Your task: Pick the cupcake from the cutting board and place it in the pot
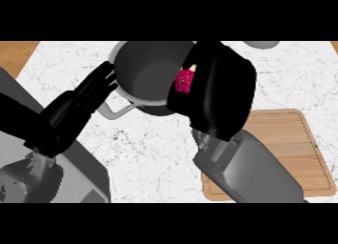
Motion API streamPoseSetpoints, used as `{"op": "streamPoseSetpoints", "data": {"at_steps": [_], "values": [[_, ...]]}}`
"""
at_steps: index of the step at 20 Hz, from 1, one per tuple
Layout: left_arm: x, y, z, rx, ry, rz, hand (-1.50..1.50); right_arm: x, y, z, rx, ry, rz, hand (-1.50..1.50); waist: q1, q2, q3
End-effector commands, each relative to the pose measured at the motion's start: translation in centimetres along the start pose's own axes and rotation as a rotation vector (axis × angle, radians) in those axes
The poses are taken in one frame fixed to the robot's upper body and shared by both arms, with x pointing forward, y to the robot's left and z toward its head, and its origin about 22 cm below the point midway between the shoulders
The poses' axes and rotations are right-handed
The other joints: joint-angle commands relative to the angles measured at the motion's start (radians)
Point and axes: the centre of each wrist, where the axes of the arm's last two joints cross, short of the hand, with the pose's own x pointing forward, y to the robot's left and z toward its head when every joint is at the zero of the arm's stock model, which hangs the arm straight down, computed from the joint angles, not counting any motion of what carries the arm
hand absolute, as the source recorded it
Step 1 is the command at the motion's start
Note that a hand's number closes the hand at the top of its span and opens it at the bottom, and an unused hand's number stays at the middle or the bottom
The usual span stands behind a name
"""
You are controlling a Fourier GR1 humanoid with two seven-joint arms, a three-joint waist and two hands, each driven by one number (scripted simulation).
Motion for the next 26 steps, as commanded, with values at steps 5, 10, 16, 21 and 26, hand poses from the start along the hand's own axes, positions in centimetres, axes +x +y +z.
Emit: {"op": "streamPoseSetpoints", "data": {"at_steps": [5, 10, 16, 21, 26], "values": [[-5.6, -0.8, 0.7, 0.005, 0.168, 0.125, 0.0, 3.0, 0.5, -5.1, 0.055, 0.193, 0.007, 1.5, 0.037, 0.028, -0.028], [-6.7, -1.1, 0.8, 0.008, 0.174, 0.126, 0.0, 2.3, 2.6, -7.2, 0.077, 0.188, 0.011, 1.5, 0.035, 0.036, -0.027], [-5.2, -1.1, 0.3, -0.001, 0.153, 0.101, 0.0, 1.6, 4.7, -9.7, 0.096, 0.227, -0.026, 1.5, 0.068, 0.046, -0.026], [-4.7, -1.1, -0.1, -0.025, 0.136, 0.088, 0.0, 0.0, 6.9, -10.8, 0.102, 0.253, -0.071, 1.5, 0.083, 0.057, -0.026], [-4.3, -2.6, -0.8, -0.055, 0.135, 0.108, 0.0, -1.0, 8.0, -11.7, 0.102, 0.348, -0.174, 1.5, 0.097, 0.059, -0.024]]}}
